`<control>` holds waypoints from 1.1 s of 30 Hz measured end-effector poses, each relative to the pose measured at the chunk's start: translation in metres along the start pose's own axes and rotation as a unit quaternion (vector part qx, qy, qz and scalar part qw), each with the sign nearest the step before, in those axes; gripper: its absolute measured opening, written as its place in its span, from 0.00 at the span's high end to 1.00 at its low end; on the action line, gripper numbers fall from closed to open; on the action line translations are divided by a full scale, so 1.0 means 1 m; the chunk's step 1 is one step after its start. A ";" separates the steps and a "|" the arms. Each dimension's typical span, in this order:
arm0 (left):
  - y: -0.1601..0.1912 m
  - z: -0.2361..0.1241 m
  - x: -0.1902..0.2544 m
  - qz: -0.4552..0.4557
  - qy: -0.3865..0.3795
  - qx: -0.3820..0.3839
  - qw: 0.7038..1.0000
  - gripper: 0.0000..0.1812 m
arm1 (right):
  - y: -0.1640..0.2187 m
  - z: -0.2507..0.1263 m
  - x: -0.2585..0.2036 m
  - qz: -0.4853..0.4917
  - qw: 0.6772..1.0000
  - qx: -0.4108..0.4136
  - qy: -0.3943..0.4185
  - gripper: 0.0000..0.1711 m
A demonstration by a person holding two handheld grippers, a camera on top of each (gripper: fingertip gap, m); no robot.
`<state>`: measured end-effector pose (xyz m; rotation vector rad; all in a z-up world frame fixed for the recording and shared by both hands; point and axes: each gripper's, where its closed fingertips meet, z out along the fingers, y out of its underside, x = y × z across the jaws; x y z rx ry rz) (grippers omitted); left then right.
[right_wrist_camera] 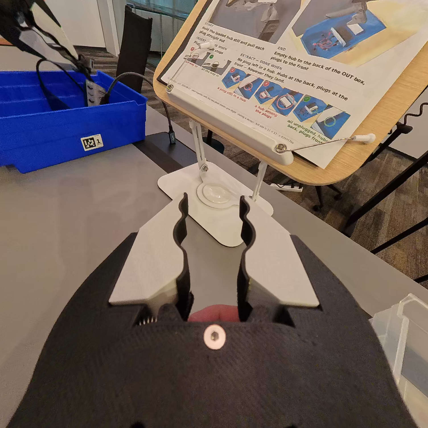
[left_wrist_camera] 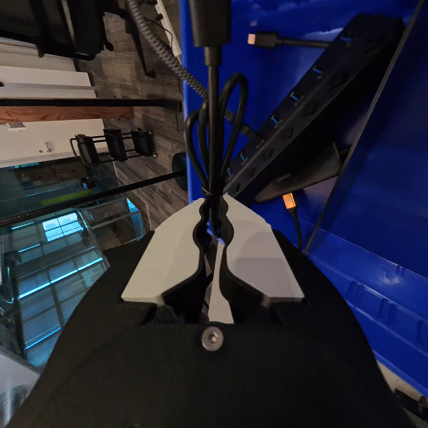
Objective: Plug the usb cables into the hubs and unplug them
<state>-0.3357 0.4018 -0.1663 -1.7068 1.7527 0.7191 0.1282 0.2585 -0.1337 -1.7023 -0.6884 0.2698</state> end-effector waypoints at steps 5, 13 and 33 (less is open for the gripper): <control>-0.004 -0.039 -0.025 -0.023 -0.013 -0.002 1.000 0.95 | -0.001 -0.001 0.000 0.001 1.000 0.002 -0.001 0.75; 0.003 -0.092 -0.033 -0.053 0.017 -0.061 0.997 0.96 | -0.006 -0.004 0.001 0.001 1.000 0.008 -0.001 0.75; 0.035 -0.048 0.069 0.044 0.010 -0.161 0.986 0.73 | -0.012 -0.008 0.003 0.005 1.000 0.019 -0.002 0.75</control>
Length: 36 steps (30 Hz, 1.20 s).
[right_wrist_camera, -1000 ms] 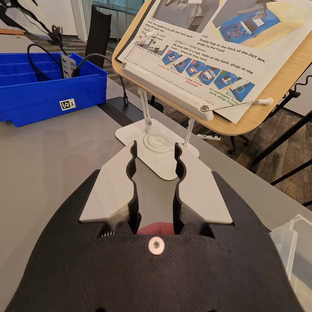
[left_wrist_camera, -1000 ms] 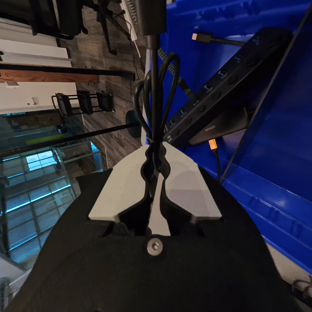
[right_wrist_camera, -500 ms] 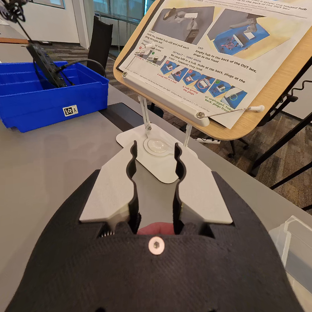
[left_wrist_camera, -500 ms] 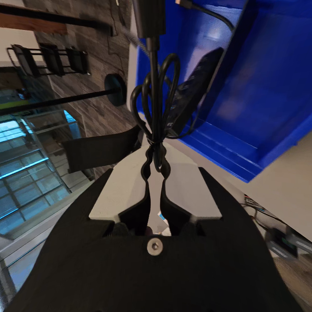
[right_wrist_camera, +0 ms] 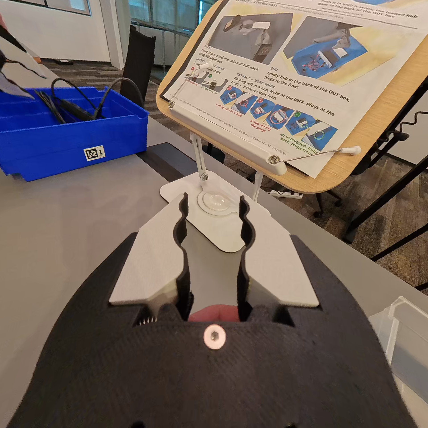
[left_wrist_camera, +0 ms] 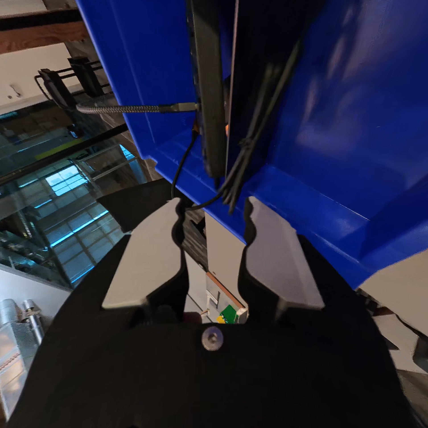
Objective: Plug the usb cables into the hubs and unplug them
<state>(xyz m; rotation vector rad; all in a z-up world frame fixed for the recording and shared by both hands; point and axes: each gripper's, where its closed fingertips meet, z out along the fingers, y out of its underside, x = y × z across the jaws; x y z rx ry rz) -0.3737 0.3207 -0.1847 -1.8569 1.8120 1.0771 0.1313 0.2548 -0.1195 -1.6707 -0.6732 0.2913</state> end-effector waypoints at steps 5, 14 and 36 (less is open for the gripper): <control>-0.008 0.021 0.000 0.025 -0.027 0.004 0.999 0.61 | 0.004 0.002 0.001 0.002 1.000 -0.005 -0.001 0.76; 0.007 0.054 0.006 0.059 -0.019 -0.019 0.998 0.77 | 0.011 0.005 0.003 0.003 1.000 -0.012 -0.001 0.76; -0.015 -0.063 -0.105 -0.101 -0.181 0.135 0.969 0.93 | 0.007 0.003 0.001 0.003 1.000 -0.008 -0.005 0.76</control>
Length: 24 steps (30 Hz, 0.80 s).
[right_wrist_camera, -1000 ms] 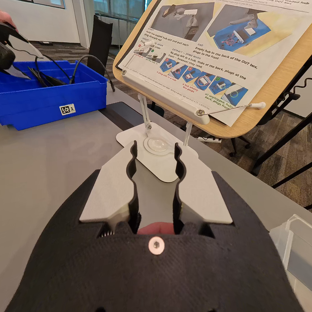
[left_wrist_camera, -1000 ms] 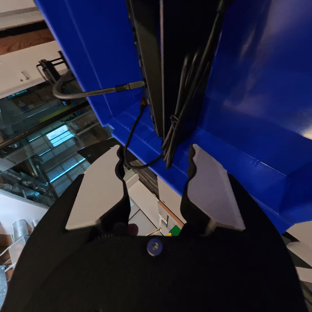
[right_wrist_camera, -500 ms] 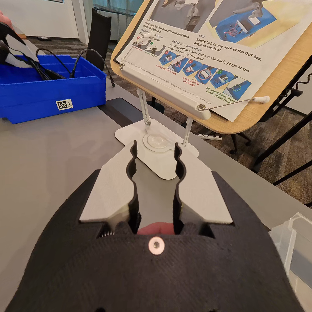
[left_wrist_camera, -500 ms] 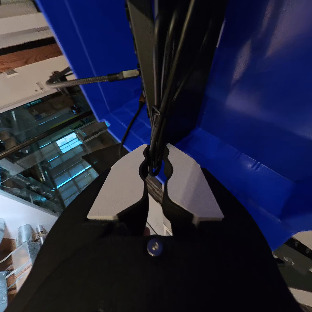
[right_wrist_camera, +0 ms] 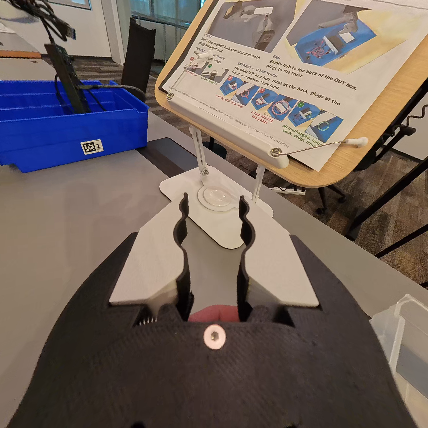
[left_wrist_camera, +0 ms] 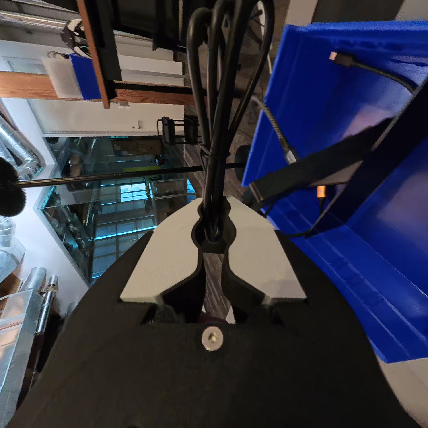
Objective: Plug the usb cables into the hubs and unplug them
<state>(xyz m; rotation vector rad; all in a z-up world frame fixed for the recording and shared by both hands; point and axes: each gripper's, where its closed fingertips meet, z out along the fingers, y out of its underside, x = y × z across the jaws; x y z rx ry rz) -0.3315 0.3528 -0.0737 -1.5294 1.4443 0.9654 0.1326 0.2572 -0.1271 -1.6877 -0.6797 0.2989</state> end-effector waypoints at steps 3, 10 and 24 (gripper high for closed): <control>-0.011 -0.009 -0.018 -0.010 -0.020 0.007 1.000 0.93 | -0.001 -0.001 0.001 0.002 1.000 0.002 0.000 0.76; -0.033 -0.051 -0.075 -0.028 -0.095 0.019 0.995 0.94 | -0.001 -0.003 0.005 0.008 1.000 0.004 0.000 0.76; -0.142 -0.170 -0.109 -0.100 -0.153 0.204 0.962 0.94 | -0.009 -0.011 0.008 0.015 1.000 0.013 -0.008 0.76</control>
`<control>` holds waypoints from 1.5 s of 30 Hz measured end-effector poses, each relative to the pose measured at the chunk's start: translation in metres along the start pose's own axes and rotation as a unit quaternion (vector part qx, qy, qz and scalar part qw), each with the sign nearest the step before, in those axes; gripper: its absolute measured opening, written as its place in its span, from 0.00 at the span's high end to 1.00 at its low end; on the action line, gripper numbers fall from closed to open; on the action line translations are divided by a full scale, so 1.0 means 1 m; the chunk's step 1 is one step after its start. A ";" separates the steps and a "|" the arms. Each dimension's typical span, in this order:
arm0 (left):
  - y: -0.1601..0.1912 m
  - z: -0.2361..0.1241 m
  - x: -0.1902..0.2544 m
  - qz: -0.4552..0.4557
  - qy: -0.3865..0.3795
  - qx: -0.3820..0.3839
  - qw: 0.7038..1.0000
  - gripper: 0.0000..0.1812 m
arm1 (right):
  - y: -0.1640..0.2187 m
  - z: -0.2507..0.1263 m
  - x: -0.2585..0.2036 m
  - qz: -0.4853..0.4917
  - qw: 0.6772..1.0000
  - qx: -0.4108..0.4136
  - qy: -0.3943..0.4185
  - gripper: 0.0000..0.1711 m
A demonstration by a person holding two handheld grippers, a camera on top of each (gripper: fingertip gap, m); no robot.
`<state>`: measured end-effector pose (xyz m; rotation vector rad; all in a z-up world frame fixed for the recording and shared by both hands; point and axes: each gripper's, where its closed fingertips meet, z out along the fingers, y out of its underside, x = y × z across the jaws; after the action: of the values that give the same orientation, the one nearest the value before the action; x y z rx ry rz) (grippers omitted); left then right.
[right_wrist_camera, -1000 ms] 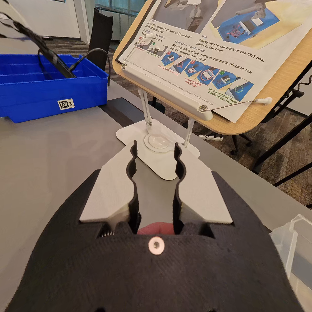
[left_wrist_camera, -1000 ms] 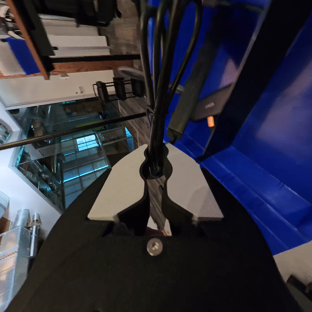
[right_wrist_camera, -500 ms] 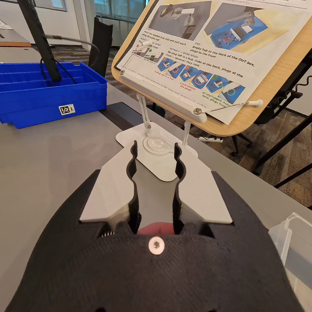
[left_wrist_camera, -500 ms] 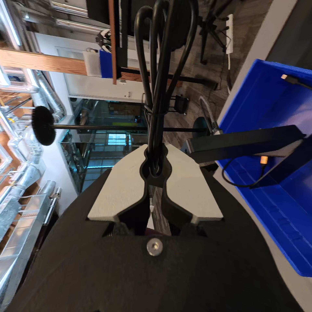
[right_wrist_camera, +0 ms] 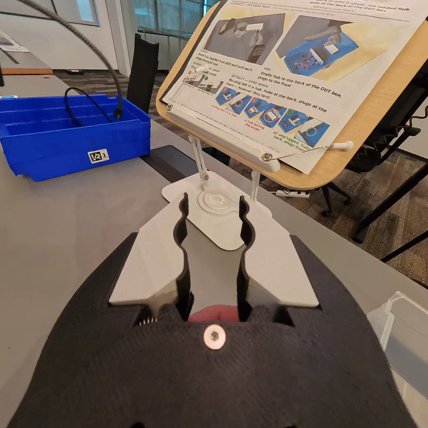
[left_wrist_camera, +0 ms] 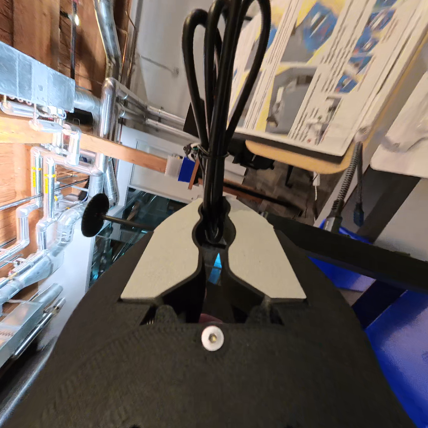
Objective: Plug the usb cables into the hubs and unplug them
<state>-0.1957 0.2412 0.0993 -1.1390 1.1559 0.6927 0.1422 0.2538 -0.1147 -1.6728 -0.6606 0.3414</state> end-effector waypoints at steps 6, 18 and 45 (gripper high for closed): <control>-0.081 -0.016 0.038 -0.028 0.039 0.083 0.995 0.94 | -0.003 -0.005 0.006 0.004 1.000 0.005 0.003 0.76; -0.193 -0.010 0.158 -0.127 0.164 0.228 0.952 0.94 | -0.018 -0.030 0.034 0.026 0.999 0.038 0.028 0.76; -0.127 0.045 0.253 -0.195 0.247 0.186 0.931 0.94 | 0.026 -0.019 -0.102 -0.092 0.959 -0.160 -0.213 0.70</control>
<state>0.0096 0.2131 -0.0992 -1.1943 1.3506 -0.1359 0.0783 0.1754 -0.1495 -1.8404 -1.2384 0.4872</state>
